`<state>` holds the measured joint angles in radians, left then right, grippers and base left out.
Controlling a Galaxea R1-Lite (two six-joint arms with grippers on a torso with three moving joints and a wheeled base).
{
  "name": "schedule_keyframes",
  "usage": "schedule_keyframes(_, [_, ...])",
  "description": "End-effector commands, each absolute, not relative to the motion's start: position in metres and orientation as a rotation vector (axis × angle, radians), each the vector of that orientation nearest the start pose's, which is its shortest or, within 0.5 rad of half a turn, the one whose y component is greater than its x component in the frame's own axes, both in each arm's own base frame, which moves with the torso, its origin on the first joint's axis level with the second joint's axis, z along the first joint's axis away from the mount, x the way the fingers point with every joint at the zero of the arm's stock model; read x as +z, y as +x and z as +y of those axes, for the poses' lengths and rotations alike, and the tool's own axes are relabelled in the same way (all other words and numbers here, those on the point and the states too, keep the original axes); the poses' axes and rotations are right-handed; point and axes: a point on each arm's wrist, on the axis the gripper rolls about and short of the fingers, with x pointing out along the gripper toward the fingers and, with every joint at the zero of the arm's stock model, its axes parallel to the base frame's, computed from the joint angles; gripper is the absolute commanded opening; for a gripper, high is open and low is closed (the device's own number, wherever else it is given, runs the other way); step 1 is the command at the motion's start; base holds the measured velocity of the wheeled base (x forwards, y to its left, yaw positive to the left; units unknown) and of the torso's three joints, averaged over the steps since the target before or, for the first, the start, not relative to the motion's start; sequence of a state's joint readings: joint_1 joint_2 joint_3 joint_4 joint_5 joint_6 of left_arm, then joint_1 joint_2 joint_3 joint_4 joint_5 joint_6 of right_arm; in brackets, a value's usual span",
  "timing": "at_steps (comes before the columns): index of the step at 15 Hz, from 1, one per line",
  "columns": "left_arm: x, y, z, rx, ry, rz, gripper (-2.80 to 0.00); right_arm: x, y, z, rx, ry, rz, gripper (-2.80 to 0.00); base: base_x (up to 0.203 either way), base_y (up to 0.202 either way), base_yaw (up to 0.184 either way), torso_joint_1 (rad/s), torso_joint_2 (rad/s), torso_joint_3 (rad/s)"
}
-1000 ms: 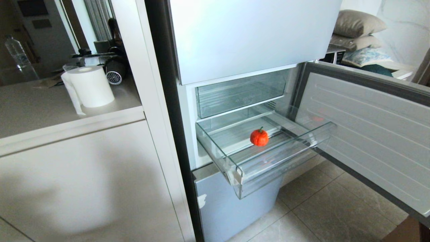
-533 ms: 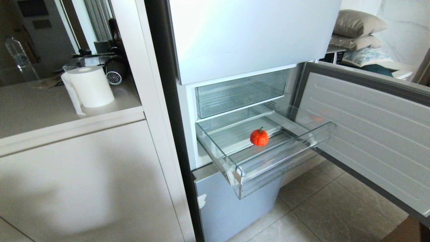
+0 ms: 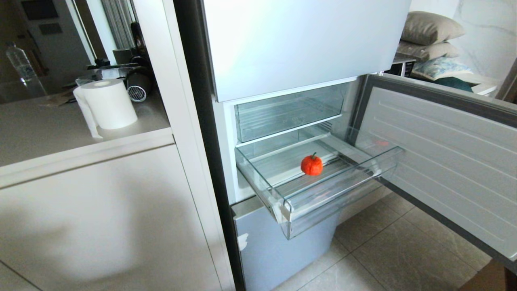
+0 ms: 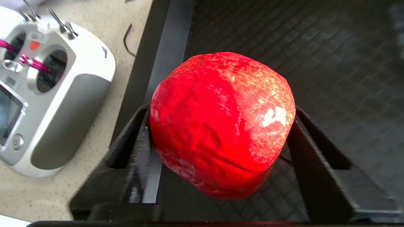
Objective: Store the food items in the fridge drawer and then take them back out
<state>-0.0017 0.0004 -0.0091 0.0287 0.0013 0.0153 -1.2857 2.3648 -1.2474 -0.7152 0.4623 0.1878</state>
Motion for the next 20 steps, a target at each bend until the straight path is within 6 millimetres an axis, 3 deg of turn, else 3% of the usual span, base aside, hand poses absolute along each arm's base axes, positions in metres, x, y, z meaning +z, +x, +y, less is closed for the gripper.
schedule_keyframes(1, [0.075, -0.024, 0.0, 0.0, 0.015, 0.02, -2.8, 0.051, 0.137, -0.429, -0.836, 0.491, 0.178, 0.0, 0.0, 0.0, 0.0, 0.0, 0.0, 0.0])
schedule_keyframes(7, [0.075, -0.024, 0.0, 0.0, 0.015, 0.02, -2.8, 0.09, 0.116, -0.427, -0.883, 0.451, 0.107, 0.0, 0.0, 0.0, 0.0, 0.0, 0.0, 0.0])
schedule_keyframes(9, [0.075, -0.024, 0.0, 0.0, 0.015, 0.02, -2.8, 0.118, 0.103, -0.418, -0.905, 0.419, 0.063, 0.0, 0.0, 0.0, 0.0, 0.0, 0.0, 0.0])
schedule_keyframes(10, [0.075, -0.024, 0.0, 0.0, 0.015, 0.02, -2.8, 0.138, 0.096, -0.408, -0.914, 0.393, 0.034, -2.8, 0.0, 0.0, 0.0, 0.0, 0.0, 0.0])
schedule_keyframes(13, [0.075, -0.024, 0.0, 0.0, 0.015, 0.02, -2.8, 0.21, 0.076, -0.356, -0.925, 0.277, -0.066, -2.8, 0.0, 0.0, 0.0, 0.0, 0.0, 0.0])
schedule_keyframes(15, [0.075, -0.024, 0.0, 0.0, 0.015, 0.02, -2.8, 0.25, 0.066, -0.302, -0.908, 0.193, -0.128, -2.8, 0.0, 0.0, 0.0, 0.0, 0.0, 0.0])
schedule_keyframes(17, [0.075, -0.024, 0.0, 0.0, 0.015, 0.02, -2.8, 0.269, 0.061, -0.245, -0.853, 0.133, -0.163, -2.8, 0.0, 0.0, 0.0, 0.0, 0.0, 0.0])
schedule_keyframes(20, [0.075, -0.024, 0.0, 0.0, 0.015, 0.02, -2.8, 0.265, 0.065, -0.173, -0.726, 0.095, -0.174, -2.8, 0.0, 0.0, 0.0, 0.0, 0.0, 0.0])
